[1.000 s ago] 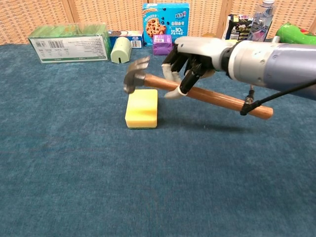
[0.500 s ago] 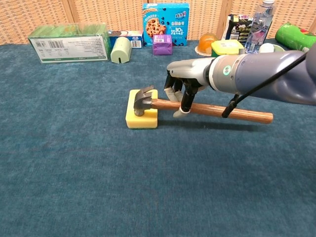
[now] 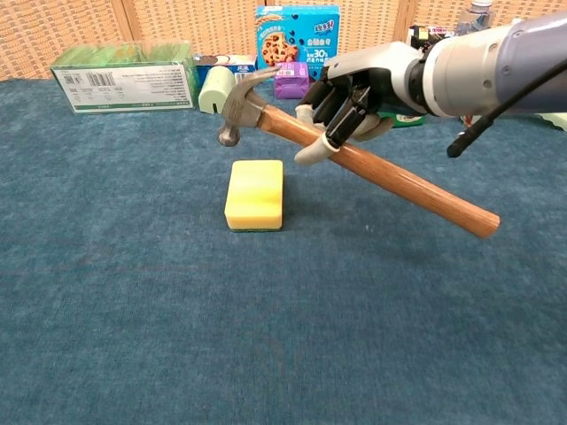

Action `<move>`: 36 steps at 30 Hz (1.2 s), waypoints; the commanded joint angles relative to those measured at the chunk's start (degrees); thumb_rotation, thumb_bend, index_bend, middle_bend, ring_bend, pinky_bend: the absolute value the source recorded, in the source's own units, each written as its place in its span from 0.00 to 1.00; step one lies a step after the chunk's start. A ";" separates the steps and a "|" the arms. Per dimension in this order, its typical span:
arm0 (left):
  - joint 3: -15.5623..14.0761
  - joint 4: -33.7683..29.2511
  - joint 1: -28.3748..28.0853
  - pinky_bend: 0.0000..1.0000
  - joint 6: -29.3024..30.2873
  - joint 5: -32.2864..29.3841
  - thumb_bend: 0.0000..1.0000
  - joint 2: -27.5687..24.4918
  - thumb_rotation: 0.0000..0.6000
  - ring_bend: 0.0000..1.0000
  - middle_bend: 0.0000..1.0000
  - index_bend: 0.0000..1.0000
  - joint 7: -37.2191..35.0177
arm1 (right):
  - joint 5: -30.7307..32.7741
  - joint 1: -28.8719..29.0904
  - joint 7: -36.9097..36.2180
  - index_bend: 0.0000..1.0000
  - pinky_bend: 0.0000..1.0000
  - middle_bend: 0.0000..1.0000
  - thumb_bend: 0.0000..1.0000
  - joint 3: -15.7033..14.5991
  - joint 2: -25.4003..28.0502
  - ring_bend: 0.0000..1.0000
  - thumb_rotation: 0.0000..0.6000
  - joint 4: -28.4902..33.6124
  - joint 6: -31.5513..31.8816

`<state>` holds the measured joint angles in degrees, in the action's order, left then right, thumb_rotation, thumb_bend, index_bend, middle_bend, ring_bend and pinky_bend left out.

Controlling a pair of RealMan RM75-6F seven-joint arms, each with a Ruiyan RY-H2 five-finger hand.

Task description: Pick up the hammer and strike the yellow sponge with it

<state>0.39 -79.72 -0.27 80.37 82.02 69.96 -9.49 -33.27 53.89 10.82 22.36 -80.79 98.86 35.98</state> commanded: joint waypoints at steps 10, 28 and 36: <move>-0.06 -1.47 0.20 0.13 -0.13 -0.85 0.20 -0.64 1.00 0.12 0.28 0.36 1.57 | -6.64 0.59 -4.51 0.95 1.00 1.00 0.36 -2.80 -1.44 1.00 1.00 -7.09 -1.59; -0.02 0.49 0.16 0.12 -1.41 -1.80 0.20 -0.46 1.00 0.12 0.28 0.36 -0.33 | 8.08 13.73 20.20 0.95 1.00 1.00 0.36 -13.99 -10.28 1.00 1.00 -11.39 11.09; -0.25 -0.42 -0.65 0.12 -1.49 -0.26 0.20 -0.19 1.00 0.12 0.28 0.36 0.31 | 4.27 9.49 15.14 0.95 1.00 1.00 0.36 -12.31 -1.42 1.00 1.00 -1.94 13.58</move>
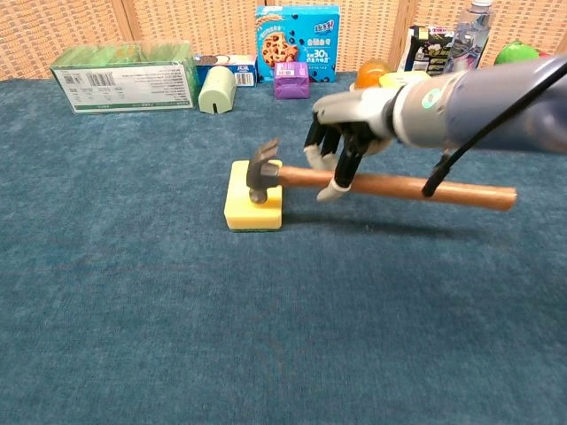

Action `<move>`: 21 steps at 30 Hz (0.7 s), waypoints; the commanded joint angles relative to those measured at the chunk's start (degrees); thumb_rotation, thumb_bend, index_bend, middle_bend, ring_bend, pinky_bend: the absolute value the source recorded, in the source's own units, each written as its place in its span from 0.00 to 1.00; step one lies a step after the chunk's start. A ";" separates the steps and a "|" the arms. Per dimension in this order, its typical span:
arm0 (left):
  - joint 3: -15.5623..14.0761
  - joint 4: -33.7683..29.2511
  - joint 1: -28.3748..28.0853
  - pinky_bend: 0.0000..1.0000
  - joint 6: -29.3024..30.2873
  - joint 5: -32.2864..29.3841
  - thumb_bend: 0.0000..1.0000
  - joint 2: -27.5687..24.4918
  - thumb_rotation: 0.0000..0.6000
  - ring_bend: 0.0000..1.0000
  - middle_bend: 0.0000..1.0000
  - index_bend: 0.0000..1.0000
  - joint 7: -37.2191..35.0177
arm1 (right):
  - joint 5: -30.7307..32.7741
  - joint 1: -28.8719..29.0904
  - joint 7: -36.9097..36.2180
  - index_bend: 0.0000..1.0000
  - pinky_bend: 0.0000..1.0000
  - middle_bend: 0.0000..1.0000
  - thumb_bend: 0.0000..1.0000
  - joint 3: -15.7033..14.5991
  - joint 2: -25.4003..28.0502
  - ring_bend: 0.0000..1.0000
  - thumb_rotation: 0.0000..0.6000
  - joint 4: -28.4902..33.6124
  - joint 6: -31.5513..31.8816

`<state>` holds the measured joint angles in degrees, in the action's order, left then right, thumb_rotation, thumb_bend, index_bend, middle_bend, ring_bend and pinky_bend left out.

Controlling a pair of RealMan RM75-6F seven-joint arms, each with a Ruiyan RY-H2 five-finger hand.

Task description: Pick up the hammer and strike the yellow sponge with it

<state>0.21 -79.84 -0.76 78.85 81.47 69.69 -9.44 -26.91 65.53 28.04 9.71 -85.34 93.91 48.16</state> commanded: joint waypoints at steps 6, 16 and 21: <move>-0.25 -1.52 -0.35 0.12 0.34 0.85 0.20 0.02 1.00 0.12 0.28 0.36 1.60 | -5.10 -5.15 -4.38 0.95 1.00 1.00 0.36 -1.73 5.78 1.00 1.00 4.69 1.04; -0.67 -4.95 -0.03 0.12 1.37 1.12 0.20 -0.80 1.00 0.12 0.28 0.36 5.11 | -12.61 -9.84 -8.10 0.95 1.00 1.00 0.36 -4.81 5.56 1.00 1.00 -0.67 0.64; -0.88 -6.03 0.15 0.12 1.49 0.92 0.20 -0.98 1.00 0.12 0.28 0.36 6.29 | -14.40 -11.49 -8.70 0.94 0.99 1.00 0.36 -6.01 4.62 1.00 1.00 -3.64 0.73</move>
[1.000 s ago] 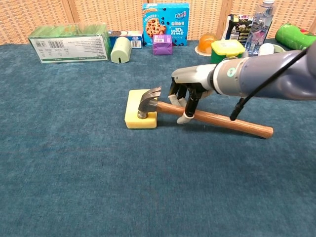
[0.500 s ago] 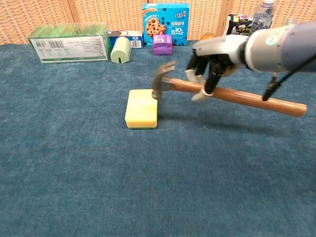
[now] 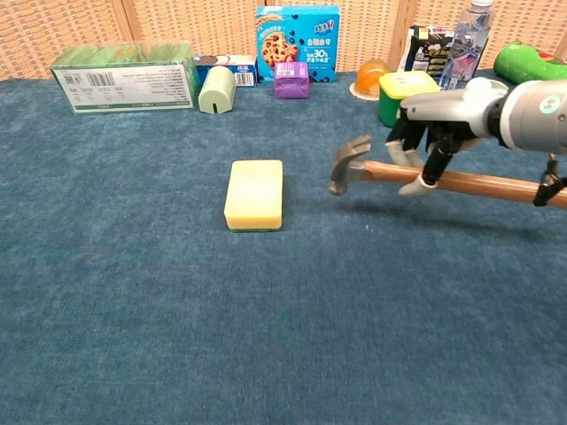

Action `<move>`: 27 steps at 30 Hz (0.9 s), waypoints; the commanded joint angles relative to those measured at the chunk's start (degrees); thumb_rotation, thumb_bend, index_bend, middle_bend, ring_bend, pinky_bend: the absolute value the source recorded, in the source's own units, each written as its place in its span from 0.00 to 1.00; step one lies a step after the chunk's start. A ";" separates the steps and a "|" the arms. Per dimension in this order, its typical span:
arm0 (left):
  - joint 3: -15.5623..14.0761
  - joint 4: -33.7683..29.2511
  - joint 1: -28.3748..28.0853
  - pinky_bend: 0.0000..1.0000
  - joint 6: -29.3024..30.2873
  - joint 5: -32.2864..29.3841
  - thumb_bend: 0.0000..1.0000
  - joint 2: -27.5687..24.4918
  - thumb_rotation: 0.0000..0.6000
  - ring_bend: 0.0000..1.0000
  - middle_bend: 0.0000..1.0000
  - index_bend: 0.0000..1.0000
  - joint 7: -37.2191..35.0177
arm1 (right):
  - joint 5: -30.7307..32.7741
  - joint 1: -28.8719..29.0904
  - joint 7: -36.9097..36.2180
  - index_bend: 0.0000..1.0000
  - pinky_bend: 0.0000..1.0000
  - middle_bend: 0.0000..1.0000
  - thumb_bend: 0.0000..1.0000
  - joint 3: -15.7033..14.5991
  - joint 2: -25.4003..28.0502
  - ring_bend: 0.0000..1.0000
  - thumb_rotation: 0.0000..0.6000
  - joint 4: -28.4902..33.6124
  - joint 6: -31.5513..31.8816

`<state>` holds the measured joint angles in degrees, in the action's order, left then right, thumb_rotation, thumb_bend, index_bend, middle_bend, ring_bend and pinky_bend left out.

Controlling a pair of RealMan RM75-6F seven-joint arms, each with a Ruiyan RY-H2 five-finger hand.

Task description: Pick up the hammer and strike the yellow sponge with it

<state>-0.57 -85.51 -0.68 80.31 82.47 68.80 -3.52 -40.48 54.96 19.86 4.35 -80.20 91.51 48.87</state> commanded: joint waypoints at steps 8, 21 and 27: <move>-0.26 -2.32 -0.12 0.12 0.08 0.12 0.20 -0.49 1.00 0.12 0.28 0.36 2.43 | -4.71 -3.98 -2.10 0.84 0.84 0.99 0.36 -2.11 -1.30 1.00 1.00 -4.72 0.39; -0.69 -4.55 -0.15 0.12 0.24 0.30 0.20 -0.80 1.00 0.12 0.28 0.36 4.80 | -12.49 -8.90 -9.36 0.36 0.45 0.49 0.37 -2.54 0.67 0.48 1.00 -6.92 -2.31; -0.84 -4.72 0.02 0.12 0.59 0.44 0.20 -0.91 1.00 0.12 0.28 0.36 4.82 | -15.42 -10.68 -11.84 0.22 0.37 0.35 0.37 -2.12 1.43 0.34 1.00 -6.83 -2.17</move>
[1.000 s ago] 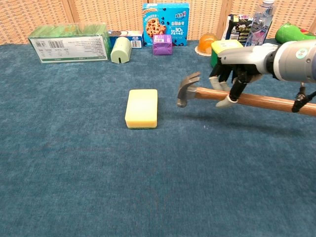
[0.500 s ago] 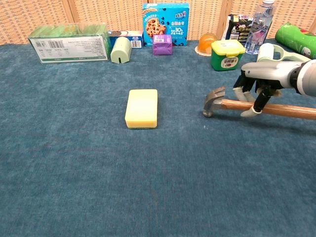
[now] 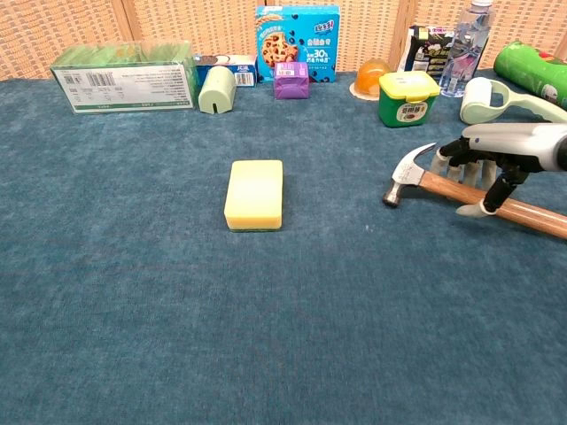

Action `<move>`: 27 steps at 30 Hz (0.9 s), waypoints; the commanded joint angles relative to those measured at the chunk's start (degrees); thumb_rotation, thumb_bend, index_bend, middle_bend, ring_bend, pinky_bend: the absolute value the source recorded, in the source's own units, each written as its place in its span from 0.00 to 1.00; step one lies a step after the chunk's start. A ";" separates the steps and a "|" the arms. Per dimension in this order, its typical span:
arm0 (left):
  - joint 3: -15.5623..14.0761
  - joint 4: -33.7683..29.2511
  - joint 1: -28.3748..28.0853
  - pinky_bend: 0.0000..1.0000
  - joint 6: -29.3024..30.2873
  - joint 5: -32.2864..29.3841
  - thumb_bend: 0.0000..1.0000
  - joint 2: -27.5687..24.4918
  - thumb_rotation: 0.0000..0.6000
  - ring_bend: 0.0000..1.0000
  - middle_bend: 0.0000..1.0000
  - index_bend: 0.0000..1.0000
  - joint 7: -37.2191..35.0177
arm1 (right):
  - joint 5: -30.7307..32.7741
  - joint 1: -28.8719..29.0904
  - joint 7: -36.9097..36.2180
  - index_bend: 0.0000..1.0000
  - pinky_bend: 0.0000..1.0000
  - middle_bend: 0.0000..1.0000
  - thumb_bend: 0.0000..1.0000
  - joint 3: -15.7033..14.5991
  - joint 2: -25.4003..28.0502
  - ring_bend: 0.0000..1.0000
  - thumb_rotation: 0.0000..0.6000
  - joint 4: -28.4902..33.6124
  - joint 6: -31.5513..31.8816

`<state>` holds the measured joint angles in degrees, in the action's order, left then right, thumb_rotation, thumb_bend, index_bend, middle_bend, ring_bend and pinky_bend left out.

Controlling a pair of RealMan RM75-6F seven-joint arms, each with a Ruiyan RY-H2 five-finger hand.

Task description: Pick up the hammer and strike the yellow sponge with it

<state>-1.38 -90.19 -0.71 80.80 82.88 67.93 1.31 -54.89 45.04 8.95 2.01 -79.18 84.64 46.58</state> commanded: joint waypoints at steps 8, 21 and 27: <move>-0.05 -0.06 0.11 0.12 0.30 0.08 0.20 0.08 1.00 0.12 0.28 0.36 -0.02 | -5.30 -4.30 -5.02 0.20 0.36 0.33 0.37 1.75 2.56 0.32 1.00 2.19 4.44; 1.27 3.08 0.15 0.12 2.14 0.27 0.20 1.71 1.00 0.12 0.28 0.36 -1.93 | -18.60 -16.75 -10.59 0.55 0.59 0.65 0.37 3.20 -0.18 0.64 1.00 -1.21 29.86; 1.63 5.05 0.13 0.12 3.25 1.08 0.20 2.86 1.00 0.12 0.28 0.36 -3.05 | -21.12 -21.72 -8.14 0.60 0.62 0.70 0.38 1.44 -0.01 0.68 1.00 -2.22 35.85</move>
<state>0.17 -85.34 -0.57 83.89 83.85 70.62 -1.57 -74.95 24.81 0.00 4.16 -79.02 83.05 81.01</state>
